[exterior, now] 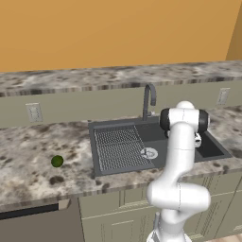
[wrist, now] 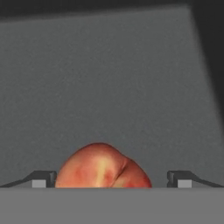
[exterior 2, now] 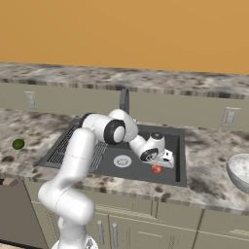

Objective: Remove the lime and peach from the sink. Then move the bowl and cup from the counter to the sink for washing.

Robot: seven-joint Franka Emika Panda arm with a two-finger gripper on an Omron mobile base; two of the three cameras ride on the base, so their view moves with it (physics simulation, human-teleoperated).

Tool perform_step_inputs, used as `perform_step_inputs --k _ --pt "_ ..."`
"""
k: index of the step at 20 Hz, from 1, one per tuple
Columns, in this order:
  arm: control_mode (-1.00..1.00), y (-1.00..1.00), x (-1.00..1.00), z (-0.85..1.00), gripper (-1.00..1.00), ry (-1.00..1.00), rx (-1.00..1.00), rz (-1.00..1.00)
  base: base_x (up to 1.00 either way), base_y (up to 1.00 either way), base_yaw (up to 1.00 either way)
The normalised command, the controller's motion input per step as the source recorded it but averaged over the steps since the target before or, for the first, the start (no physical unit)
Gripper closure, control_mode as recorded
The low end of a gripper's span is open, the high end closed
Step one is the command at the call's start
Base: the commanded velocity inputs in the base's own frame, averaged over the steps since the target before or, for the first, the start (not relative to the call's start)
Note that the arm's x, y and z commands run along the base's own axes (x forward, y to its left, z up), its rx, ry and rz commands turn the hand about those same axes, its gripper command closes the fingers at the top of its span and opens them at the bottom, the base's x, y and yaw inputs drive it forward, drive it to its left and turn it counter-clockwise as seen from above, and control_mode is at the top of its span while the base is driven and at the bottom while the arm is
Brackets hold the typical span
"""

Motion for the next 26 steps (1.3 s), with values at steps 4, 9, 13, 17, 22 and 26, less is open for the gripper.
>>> perform_step_inputs --k 4,9,13,17,22,26 --pt "-1.00 0.00 -0.06 -0.02 -1.00 0.00 0.00 -0.03 0.00 0.00 0.00" --pt "-1.00 0.00 -0.16 0.00 -1.00 0.00 0.00 -0.05 0.00 0.00 0.00" --pt "-1.00 0.00 -0.17 0.00 -1.00 0.00 0.00 -0.06 0.00 0.00 0.00" --pt "-1.00 0.01 -0.08 0.00 -1.00 0.00 0.00 -0.04 0.00 0.00 0.00" --pt "-1.00 0.04 -0.05 0.00 -1.00 0.00 0.00 -0.03 0.00 0.00 0.00" --pt "-1.00 0.09 0.00 -0.06 -1.00 0.00 0.00 -0.01 0.00 0.00 0.00"
